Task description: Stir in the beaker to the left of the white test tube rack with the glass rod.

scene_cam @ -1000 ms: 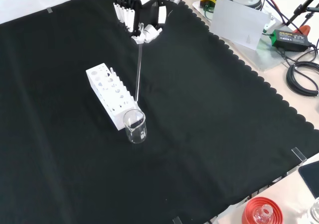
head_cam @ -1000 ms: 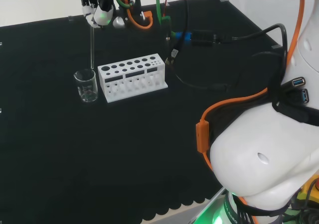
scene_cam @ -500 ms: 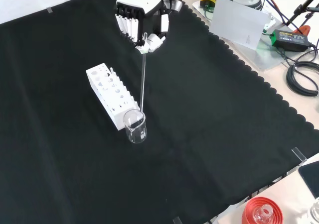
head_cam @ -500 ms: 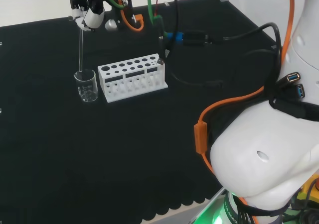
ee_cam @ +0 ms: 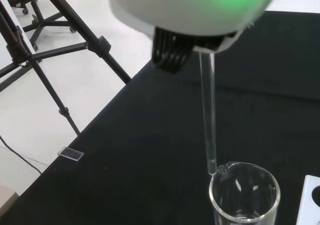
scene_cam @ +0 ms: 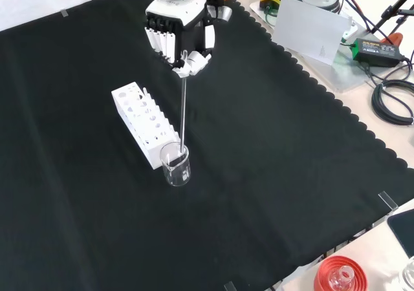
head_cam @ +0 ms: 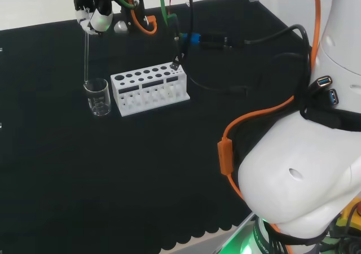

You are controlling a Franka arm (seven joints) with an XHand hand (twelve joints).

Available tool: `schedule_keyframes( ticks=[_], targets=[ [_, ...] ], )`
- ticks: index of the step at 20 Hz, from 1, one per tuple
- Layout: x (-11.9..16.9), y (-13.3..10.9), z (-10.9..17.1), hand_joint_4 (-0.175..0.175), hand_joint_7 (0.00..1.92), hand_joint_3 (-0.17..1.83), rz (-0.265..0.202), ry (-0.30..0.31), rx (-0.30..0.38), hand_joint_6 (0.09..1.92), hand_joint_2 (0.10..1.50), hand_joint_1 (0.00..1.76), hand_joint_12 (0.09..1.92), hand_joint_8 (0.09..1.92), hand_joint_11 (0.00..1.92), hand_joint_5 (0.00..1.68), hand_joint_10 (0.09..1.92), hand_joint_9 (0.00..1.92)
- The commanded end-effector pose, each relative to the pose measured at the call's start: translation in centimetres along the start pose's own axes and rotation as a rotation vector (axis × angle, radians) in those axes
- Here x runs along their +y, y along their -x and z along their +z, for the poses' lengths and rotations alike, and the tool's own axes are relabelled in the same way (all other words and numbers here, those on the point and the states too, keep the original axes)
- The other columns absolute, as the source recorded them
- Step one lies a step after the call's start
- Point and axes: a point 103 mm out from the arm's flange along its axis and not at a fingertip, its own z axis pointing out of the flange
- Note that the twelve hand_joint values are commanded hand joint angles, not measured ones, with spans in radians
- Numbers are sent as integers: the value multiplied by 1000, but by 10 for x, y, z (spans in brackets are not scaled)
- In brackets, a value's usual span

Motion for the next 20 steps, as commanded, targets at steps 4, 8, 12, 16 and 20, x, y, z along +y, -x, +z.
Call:
schedule_keyframes(
  ticks=[4, 8, 12, 16, 20],
  targets=[
    [6, 25, 5, -175, 1448, 965, 26, -21, 47, 722, 476, 1339, 578, 699, 1621, 1226, 541, 1666],
    [5, 31, 6, -175, 1448, 964, 32, -22, 48, 721, 476, 1339, 579, 699, 1621, 1226, 539, 1667],
    [6, 36, 9, -175, 1449, 964, 40, -29, 47, 720, 476, 1339, 580, 698, 1620, 1227, 537, 1668],
    [9, 38, 17, -175, 1449, 964, 41, -41, 53, 720, 476, 1339, 580, 697, 1621, 1227, 536, 1669],
    [10, 40, 27, -175, 1450, 964, 41, -58, 59, 719, 476, 1339, 582, 696, 1621, 1227, 535, 1669]
  ],
)
